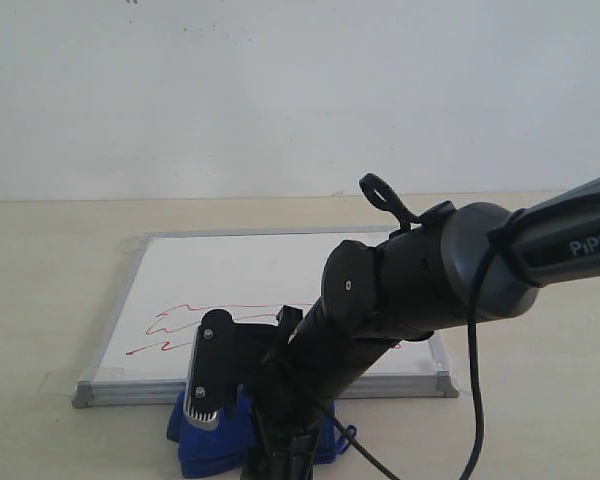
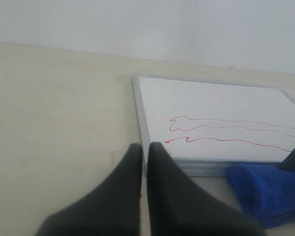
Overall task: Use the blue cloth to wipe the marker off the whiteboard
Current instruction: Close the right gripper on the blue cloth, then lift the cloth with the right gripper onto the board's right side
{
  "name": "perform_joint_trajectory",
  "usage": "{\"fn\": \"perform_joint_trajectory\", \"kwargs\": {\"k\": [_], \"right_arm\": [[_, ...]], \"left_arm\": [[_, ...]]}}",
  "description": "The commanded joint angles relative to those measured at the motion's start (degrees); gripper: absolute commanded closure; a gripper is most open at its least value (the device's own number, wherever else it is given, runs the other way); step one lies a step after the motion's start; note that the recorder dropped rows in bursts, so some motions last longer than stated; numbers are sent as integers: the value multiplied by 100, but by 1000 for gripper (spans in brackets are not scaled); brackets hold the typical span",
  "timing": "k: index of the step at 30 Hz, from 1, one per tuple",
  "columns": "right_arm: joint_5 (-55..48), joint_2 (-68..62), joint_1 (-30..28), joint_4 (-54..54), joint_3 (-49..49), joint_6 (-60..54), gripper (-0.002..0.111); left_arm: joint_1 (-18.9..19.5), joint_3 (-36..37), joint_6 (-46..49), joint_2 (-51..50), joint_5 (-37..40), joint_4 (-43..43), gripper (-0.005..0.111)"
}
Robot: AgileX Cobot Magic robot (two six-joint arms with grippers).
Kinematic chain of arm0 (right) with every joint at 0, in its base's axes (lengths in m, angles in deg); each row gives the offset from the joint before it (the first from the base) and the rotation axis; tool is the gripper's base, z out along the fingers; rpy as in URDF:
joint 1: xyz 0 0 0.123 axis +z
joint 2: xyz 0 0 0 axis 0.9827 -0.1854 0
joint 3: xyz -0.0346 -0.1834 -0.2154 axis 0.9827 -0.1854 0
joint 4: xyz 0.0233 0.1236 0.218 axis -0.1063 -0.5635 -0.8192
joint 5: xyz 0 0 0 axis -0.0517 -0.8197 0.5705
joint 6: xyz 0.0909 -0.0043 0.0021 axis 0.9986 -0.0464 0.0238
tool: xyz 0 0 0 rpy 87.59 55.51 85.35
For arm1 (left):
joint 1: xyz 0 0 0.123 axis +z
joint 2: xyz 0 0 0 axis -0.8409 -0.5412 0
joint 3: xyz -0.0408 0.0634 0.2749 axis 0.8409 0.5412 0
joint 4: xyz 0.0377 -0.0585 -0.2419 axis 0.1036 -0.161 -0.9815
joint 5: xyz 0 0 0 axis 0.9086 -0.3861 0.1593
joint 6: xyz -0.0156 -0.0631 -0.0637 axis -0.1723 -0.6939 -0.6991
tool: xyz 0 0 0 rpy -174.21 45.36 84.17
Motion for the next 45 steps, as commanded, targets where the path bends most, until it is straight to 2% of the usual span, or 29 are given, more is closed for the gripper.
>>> {"fn": "perform_joint_trajectory", "kwargs": {"k": [1, 19, 21, 28, 30, 33, 38, 43, 45], "right_arm": [[145, 3, 2, -6, -19, 39, 30], [283, -490, 2, -72, 17, 45, 30], [288, -490, 2, -72, 17, 45, 40], [21, -490, 2, -61, 17, 45, 97], [-82, -441, 2, -61, 17, 73, 108], [-361, -168, 2, -53, 17, 160, 108], [-251, 775, 2, 66, 17, 1295, 108], [865, 1601, -131, 1167, 83, 3388, 108], [385, 1676, -406, 1455, 333, 4121, 108]], "left_arm": [[-12, 15, -57, 15, -39, 2, 103], [-12, 15, -57, 15, -39, 2, 103], [-12, 15, -57, 15, -39, 2, 103], [-12, 15, -57, 15, -39, 2, 103], [-12, 15, -57, 15, -39, 2, 103], [-12, 15, -57, 15, -39, 2, 103], [-12, 15, -57, 15, -39, 2, 103], [-12, 15, -57, 15, -39, 2, 103], [-12, 15, -57, 15, -39, 2, 103]]}}
